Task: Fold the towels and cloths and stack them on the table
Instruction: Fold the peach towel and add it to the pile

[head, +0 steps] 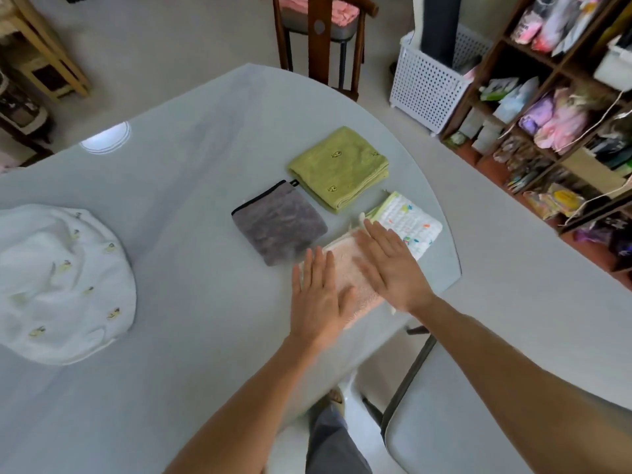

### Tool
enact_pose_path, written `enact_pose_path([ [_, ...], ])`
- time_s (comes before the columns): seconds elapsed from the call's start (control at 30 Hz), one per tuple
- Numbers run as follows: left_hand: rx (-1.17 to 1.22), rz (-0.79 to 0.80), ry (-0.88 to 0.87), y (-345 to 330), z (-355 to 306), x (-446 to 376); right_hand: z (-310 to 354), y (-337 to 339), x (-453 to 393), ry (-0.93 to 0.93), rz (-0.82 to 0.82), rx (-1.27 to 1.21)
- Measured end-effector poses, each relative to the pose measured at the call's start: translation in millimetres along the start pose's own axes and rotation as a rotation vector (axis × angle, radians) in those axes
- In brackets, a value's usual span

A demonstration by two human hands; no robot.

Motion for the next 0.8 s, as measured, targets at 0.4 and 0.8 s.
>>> enact_pose_path([
  [0.4,-0.051,0.235,-0.616,36,-63,125,32,-2,241,-0.820,-0.283,-0.049],
  [0.8,-0.481,0.613,-1.292,-82,-140,431,192,-176,698,-1.741,-0.492,-0.332],
])
Point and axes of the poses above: each hand's wrist, its own x-axis away from the middle knuckle, its own y-axis out of the back of the hand, z = x × y, the point moved 10 cm from there along -x, towards the middle knuckle, and after that the axes turned 13 degrees about -x, right-handed, at the moved point
